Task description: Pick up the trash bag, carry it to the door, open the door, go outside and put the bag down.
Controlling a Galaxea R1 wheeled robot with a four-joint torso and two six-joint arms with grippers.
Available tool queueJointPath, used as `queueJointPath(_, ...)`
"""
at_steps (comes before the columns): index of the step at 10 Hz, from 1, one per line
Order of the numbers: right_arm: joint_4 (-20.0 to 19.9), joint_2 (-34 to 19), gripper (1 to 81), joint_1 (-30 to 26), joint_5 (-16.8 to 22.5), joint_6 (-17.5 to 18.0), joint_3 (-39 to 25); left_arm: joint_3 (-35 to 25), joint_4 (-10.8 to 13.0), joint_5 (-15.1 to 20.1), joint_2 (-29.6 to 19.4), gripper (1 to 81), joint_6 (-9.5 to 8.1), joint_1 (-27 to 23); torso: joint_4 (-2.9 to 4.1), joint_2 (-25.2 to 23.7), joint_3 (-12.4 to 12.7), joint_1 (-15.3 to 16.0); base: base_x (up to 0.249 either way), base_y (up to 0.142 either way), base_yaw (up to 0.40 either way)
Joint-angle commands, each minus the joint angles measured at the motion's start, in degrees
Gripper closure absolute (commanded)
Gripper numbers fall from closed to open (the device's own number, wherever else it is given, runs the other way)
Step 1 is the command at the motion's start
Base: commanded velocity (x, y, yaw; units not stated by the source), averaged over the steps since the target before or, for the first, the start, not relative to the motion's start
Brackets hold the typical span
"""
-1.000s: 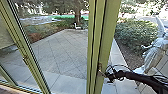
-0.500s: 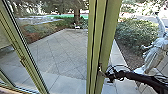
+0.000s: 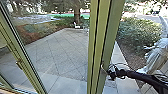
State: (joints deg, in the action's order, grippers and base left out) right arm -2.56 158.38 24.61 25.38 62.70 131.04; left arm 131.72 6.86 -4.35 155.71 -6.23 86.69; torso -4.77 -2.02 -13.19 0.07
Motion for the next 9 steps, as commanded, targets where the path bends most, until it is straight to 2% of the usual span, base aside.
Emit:
queueJointPath(1,3.9,5.3,1.0,0.1,7.2,-0.1,-1.7,-0.5,0.3,3.5,-1.2,81.1,-0.01,-1.1,0.00,0.0,0.0,0.0,0.100,0.000,0.000)
queueJointPath(4,3.6,3.5,1.0,-2.2,8.5,-0.5,-2.3,-0.5,0.1,3.5,-1.2,81.1,-0.01,-1.1,0.00,0.1,-0.1,0.2,0.022,0.000,0.000)
queueJointPath(7,3.5,-3.9,1.0,-7.1,8.6,-0.5,-7.4,-0.5,0.7,3.4,-1.3,81.1,0.08,-0.5,0.02,0.2,-0.2,0.3,0.000,0.000,0.000)
queueJointPath(9,4.8,-8.6,1.0,-12.9,12.4,-0.5,-9.2,-0.5,0.7,3.4,-1.3,81.1,0.08,-0.3,0.06,0.3,-0.3,0.3,0.000,0.000,0.000)
